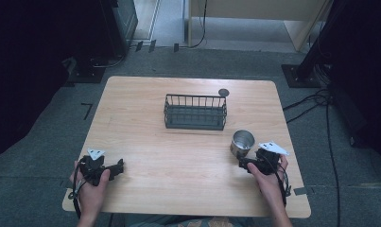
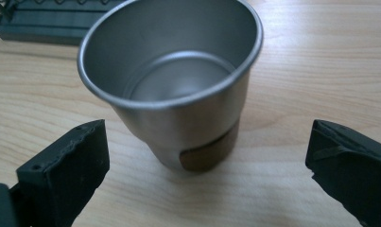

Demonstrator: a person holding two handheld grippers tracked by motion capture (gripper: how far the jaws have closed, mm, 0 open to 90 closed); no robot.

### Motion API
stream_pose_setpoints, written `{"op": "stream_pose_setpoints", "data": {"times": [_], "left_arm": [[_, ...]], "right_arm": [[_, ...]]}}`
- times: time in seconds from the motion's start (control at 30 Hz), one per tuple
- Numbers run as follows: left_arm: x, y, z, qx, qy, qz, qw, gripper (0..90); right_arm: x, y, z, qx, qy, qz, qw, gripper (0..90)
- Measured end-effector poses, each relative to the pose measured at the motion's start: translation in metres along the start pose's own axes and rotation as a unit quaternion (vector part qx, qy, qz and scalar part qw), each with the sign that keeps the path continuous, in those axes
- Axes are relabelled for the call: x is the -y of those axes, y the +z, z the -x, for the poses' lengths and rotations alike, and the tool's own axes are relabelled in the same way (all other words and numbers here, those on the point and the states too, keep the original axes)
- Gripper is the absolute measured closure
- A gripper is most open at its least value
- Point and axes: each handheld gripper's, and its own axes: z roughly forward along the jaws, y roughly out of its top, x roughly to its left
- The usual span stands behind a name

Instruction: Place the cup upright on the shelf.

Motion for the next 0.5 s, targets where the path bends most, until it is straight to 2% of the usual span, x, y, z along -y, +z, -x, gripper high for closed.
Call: {"op": "stream_pose_setpoints", "data": {"times": [0.27,0.5], "left_arm": [[0.000,0.000,0.000,0.000,0.000,0.000,1.0000,0.0],[0.000,0.000,0.000,0.000,0.000,0.000,1.0000,0.0]], "right_arm": [[-0.010,0.010,-0.007,-0.003,-0.001,0.002,1.0000,0.0],[-0.014,0.021,-0.014,0.006,-0.005,-0.001,1.0000,0.5]]}}
